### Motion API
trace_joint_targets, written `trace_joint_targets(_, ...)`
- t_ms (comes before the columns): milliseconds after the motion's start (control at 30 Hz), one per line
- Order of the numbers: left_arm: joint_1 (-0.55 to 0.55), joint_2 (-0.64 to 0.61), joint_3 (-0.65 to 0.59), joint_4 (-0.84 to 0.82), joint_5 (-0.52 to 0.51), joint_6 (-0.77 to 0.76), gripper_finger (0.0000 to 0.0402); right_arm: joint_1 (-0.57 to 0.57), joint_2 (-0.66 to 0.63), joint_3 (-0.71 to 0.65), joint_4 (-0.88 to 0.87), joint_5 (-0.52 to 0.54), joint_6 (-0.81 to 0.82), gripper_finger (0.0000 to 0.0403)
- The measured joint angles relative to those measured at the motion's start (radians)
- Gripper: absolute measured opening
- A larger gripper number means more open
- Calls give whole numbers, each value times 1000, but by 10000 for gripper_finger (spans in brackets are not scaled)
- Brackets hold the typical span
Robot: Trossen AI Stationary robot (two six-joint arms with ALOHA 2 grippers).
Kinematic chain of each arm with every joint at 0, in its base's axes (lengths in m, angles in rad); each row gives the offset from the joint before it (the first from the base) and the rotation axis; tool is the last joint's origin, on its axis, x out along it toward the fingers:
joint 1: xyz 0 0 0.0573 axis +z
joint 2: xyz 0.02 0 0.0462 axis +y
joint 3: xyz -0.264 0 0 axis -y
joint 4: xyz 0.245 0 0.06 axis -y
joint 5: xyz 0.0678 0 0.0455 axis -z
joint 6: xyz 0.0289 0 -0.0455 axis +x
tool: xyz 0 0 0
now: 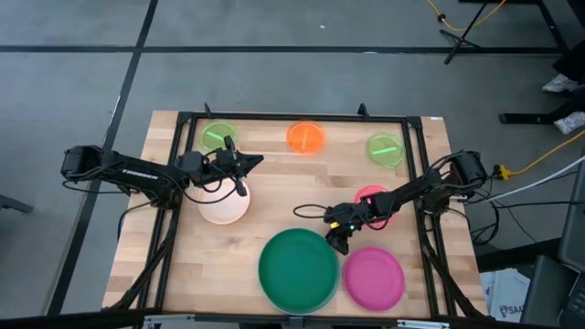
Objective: Stack plastic plates
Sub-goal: Move the stack of plates to the center of the table
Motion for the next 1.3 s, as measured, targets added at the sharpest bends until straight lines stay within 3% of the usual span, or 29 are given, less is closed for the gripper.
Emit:
trace_joint_targets(200,0,0,0,0,0,0,15,-1,0,-1,-2,10,-4,6)
trace_joint_targets(700,0,0,0,0,0,0,15,-82,-26,18,-22,24,-102,3)
trace_joint_targets(1300,0,0,0,0,0,0,15,-326,-26,73,-55,31,-286,5)
